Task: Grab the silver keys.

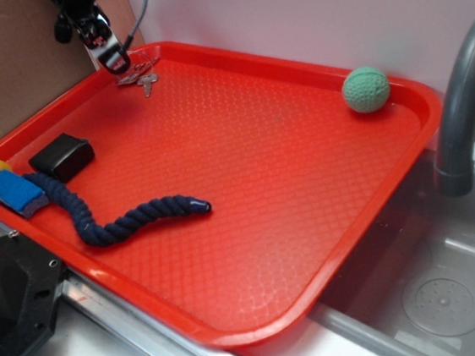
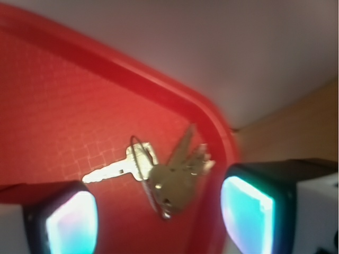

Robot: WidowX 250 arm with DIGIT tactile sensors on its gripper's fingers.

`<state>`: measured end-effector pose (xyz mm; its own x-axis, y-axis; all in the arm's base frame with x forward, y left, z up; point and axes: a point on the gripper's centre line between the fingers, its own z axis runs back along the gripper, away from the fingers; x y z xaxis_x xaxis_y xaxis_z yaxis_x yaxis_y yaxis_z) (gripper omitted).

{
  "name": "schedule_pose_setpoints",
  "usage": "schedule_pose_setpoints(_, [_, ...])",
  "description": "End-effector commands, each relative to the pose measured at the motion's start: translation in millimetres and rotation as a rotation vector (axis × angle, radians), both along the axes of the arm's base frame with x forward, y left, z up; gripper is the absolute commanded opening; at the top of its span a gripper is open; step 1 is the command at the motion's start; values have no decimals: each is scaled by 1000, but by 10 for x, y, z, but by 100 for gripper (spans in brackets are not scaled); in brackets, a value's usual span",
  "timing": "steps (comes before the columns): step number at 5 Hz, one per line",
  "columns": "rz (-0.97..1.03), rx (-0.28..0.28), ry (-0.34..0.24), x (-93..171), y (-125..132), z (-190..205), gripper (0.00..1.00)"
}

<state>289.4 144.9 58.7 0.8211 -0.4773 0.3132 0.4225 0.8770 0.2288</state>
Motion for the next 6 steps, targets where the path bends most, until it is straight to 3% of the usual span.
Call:
schedule_pose_setpoints(1, [3,10,-21,171,41,-64,100])
schedule_pose_setpoints(2, [10,-6,-28,167,3,-86,0])
schedule_pose_setpoints(6, [31,-21,-30,195,-12,-78,0])
